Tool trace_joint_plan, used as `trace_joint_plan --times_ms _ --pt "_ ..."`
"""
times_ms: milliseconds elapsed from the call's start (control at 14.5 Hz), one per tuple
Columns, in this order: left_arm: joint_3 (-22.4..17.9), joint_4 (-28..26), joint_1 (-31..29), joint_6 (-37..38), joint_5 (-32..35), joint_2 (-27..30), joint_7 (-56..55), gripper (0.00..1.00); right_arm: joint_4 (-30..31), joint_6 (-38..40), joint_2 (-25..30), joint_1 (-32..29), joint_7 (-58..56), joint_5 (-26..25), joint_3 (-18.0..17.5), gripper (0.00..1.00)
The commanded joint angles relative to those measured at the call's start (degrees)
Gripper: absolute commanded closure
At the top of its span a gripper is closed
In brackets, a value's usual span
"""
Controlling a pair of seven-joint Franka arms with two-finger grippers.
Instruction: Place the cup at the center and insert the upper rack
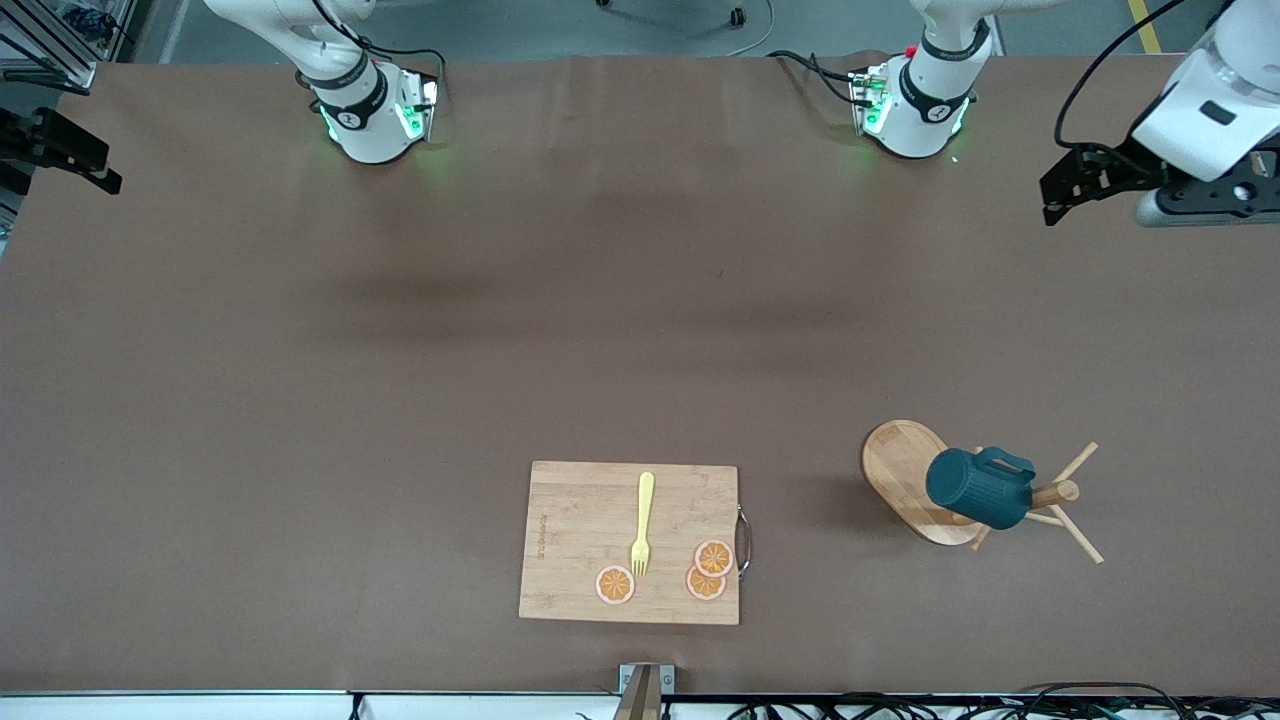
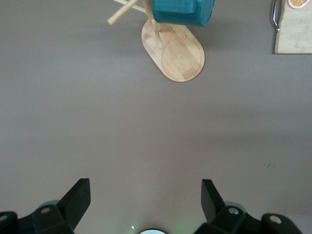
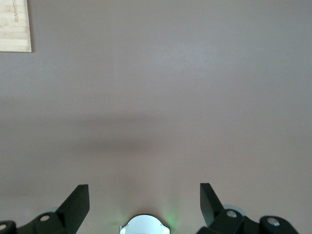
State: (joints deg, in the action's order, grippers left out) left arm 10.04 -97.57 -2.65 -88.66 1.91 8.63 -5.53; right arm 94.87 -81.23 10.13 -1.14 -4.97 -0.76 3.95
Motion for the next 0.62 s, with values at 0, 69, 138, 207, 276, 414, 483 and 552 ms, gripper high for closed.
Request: trace_joint_plan --times_ms 0,69,138,207,276,414,483,552 --pt "-0.28 1.59 -0.25 0.24 -1.72 -0.45 0.52 0.00 0.93 -0.25 0.95 -0.44 0.31 0.32 -0.35 0.00" --pt "-1.15 1.60 -0.25 0.24 -3.30 -0.46 0.43 0.00 0.93 -0.25 0.95 -0.44 0.31 0.41 -0.35 0.00" --pt "-2.12 1.60 -0.25 0.24 -4.36 -0.54 0.43 0.00 0.93 -0.25 0.95 -0.44 0.31 0.41 -0.35 0.00" --pt "-2.21 1.60 -0.25 0.24 -4.55 -0.72 0.34 0.00 0.93 -0.34 0.95 -0.44 0.31 0.32 -0.35 0.00" --pt "-2.21 1.77 -0.25 0.24 -4.55 -0.72 0.17 0.00 0.93 -0.34 0.95 -0.53 0.22 0.41 -0.35 0.00" --pt "-2.13 2.03 -0.16 0.33 -4.46 -0.81 0.17 0.00 0.93 -0.34 0.95 -0.62 0.22 0.41 -0.35 0.00" --pt "-2.13 2.03 -0.16 0.33 -4.37 -0.81 0.17 0.00 0.93 -0.34 0.95 -0.62 0.22 0.41 -0.35 0.00" --pt "-2.13 2.03 -0.16 0.42 -4.28 -0.81 0.17 0.00 0.93 -0.34 0.95 -0.71 0.22 0.41 -0.35 0.00"
